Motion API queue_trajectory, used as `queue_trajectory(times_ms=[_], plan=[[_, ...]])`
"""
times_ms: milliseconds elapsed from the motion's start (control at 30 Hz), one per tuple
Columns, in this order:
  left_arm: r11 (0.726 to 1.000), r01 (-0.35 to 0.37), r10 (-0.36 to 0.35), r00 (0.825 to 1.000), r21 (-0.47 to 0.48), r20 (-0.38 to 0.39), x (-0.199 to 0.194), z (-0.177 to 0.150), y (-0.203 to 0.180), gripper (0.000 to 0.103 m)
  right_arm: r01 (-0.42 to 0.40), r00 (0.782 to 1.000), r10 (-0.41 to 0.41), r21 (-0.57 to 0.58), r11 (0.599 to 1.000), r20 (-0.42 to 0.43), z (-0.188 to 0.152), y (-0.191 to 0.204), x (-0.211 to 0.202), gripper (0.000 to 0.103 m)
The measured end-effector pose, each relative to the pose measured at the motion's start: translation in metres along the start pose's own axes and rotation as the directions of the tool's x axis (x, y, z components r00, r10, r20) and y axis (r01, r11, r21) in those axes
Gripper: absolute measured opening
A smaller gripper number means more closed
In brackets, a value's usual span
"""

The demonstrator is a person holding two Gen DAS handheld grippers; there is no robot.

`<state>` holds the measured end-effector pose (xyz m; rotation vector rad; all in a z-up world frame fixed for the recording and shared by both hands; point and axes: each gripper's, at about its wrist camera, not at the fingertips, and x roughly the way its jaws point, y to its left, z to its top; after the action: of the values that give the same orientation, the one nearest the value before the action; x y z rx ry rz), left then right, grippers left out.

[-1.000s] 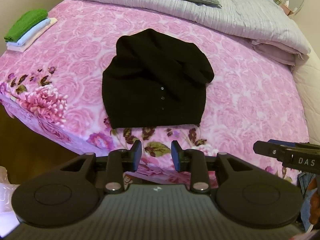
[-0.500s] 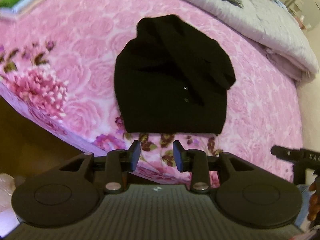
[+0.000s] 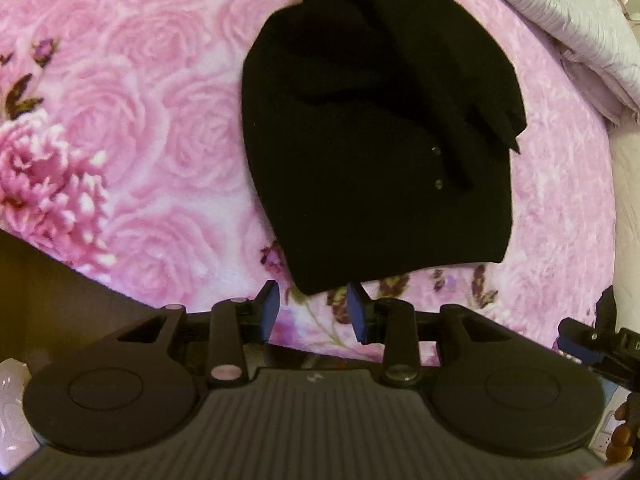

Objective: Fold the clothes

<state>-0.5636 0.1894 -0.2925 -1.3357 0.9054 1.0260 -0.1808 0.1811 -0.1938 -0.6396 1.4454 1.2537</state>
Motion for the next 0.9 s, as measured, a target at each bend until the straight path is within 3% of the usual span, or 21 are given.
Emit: queue_trajectory(times_ms=[133,233,367,467,600,733,800,900], plan=[[0.998,0.022,-0.023,1.000,-0.058,-0.009,0.026,0.001,0.018,0.033,-0.008,1.000,0.009,0.073,0.997,-0.009,-0.001,-0.015,0.022,0.052],[0.983,0.067,-0.067,0.998,-0.172,0.008,0.048,-0.001,0.037,0.033,-0.037,0.999,0.038,0.138,0.990,-0.001,0.004,-0.031,0.040,0.052],[0.927,0.174,-0.149,0.984,-0.333,0.098,0.067,-0.004,0.057,0.035,-0.103,0.995,0.098,0.245,0.964,0.033,0.014,-0.053,0.065,0.052],[0.887,0.225,-0.181,0.973,-0.404,0.143,0.082,-0.006,0.063,0.036,-0.158,0.987,0.140,0.333,0.930,0.078,0.020,-0.072,0.084,0.052],[0.865,0.252,-0.186,0.964,-0.434,0.188,0.099,-0.006,0.064,0.040,-0.229,0.971,0.182,0.404,0.886,0.153,0.021,-0.096,0.100,0.052],[0.853,0.284,-0.196,0.952,-0.438,0.236,0.109,-0.008,0.062,0.043,-0.248,0.962,0.174,0.411,0.877,0.209,0.027,-0.114,0.111,0.052],[0.863,0.295,-0.203,0.946,-0.411,0.252,0.110,-0.010,0.060,0.042,-0.275,0.954,0.195,0.410,0.870,0.226,0.030,-0.121,0.118,0.052],[0.881,0.290,-0.203,0.945,-0.374,0.255,0.110,-0.010,0.059,0.030,-0.322,0.939,0.240,0.387,0.864,0.247,0.034,-0.123,0.131,0.052]])
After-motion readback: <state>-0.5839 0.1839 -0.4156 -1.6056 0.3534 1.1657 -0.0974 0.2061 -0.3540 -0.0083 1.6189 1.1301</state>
